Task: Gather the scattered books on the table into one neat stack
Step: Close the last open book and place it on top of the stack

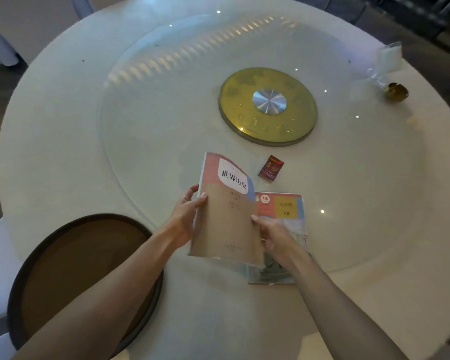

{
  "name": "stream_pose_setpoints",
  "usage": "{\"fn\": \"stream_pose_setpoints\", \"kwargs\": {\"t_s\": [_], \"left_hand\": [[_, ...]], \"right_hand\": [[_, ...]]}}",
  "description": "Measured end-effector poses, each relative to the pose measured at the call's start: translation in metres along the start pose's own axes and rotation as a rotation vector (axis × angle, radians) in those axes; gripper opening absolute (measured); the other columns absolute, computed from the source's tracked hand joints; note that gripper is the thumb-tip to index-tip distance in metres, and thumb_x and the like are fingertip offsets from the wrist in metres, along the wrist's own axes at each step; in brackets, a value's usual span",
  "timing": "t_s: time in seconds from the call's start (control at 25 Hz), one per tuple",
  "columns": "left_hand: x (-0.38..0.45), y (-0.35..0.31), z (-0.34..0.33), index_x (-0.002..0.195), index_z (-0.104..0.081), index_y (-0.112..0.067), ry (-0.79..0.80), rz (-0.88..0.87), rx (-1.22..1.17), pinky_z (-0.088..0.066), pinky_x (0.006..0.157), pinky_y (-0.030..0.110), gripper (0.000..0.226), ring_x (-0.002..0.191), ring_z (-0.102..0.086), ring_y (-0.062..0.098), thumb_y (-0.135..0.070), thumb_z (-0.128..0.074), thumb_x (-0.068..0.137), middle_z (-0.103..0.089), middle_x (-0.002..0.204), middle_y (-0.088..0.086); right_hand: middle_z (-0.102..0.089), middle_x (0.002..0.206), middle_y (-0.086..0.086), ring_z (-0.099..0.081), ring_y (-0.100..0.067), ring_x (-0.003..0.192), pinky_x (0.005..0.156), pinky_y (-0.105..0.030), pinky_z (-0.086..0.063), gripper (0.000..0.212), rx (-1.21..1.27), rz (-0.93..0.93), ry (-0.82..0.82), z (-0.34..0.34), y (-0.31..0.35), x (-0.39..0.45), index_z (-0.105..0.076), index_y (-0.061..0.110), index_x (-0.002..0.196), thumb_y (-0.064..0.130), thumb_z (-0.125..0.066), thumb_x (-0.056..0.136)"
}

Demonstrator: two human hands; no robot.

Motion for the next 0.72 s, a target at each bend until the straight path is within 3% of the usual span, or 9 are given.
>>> {"fn": "stream_pose_setpoints", "kwargs": {"t_s": [0.16, 0.28, 0.36, 0.48, 0.56, 0.72], "left_hand": [[0.002, 0.033, -0.043, 0.135, -0.051, -0.028, -0.020, -0.009, 0.135, -0.055, 0.069, 0.044, 0.034, 0.088, -0.068, 0.027, -0.017, -0.054, 0.103, -0.072, 0.102, 0.012], [0.008, 0.061, -0.072, 0.139, -0.050, -0.023, -0.054, -0.035, 0.263, -0.056, 0.073, 0.042, 0.039, 0.096, -0.069, 0.030, -0.017, -0.057, 0.101, -0.070, 0.107, 0.017], [0.012, 0.075, -0.087, 0.139, -0.054, -0.020, -0.059, -0.025, 0.407, -0.057, 0.071, 0.035, 0.040, 0.092, -0.071, 0.027, -0.015, -0.057, 0.100, -0.071, 0.105, 0.015], [0.012, 0.093, -0.103, 0.136, -0.058, -0.019, -0.098, -0.017, 0.619, -0.048, 0.053, 0.015, 0.040, 0.076, -0.068, 0.012, -0.010, -0.056, 0.097, -0.073, 0.102, 0.008], [0.011, 0.103, -0.105, 0.134, -0.060, -0.017, -0.179, -0.022, 0.690, -0.043, 0.049, 0.012, 0.038, 0.076, -0.066, 0.009, -0.012, -0.056, 0.097, -0.073, 0.106, 0.005], [0.006, 0.116, -0.101, 0.129, -0.064, -0.013, -0.278, -0.079, 0.783, -0.048, 0.064, 0.019, 0.034, 0.092, -0.066, 0.017, -0.014, -0.058, 0.095, -0.071, 0.109, 0.002]], "right_hand": [[-0.079, 0.107, -0.008, -0.073, -0.032, 0.102, 0.090, -0.050, -0.059, 0.018, -0.167, 0.077, -0.177, 0.063, 0.004, -0.006, -0.074, 0.011, 0.107, 0.022, -0.063, 0.098], [-0.077, 0.110, -0.008, -0.074, -0.026, 0.101, 0.091, -0.049, -0.060, 0.019, -0.263, 0.109, -0.240, 0.098, 0.000, -0.011, -0.072, 0.009, 0.111, 0.020, -0.062, 0.100], [-0.079, 0.107, -0.006, -0.075, -0.024, 0.098, 0.089, -0.045, -0.062, 0.019, -0.313, 0.113, -0.285, 0.115, -0.005, -0.013, -0.075, 0.009, 0.111, 0.016, -0.062, 0.099], [-0.081, 0.095, -0.003, -0.077, -0.023, 0.089, 0.083, -0.045, -0.063, 0.018, -0.445, 0.080, -0.322, 0.136, -0.021, -0.007, -0.079, 0.009, 0.100, 0.016, -0.063, 0.094], [-0.080, 0.090, -0.002, -0.076, -0.025, 0.088, 0.083, -0.047, -0.062, 0.018, -0.495, 0.067, -0.352, 0.144, -0.029, -0.004, -0.077, 0.010, 0.093, 0.021, -0.063, 0.089], [-0.070, 0.094, 0.001, -0.068, -0.022, 0.088, 0.079, -0.041, -0.055, 0.012, -0.663, 0.118, -0.428, 0.147, -0.036, -0.004, -0.061, 0.013, 0.098, 0.024, -0.060, 0.092]]}}
Point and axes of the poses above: each hand's wrist, its own x-axis towards the middle knuckle, its own z-axis out of the back of the hand, y = z × x, the point moved 2 cm from there along x, towards the middle knuckle
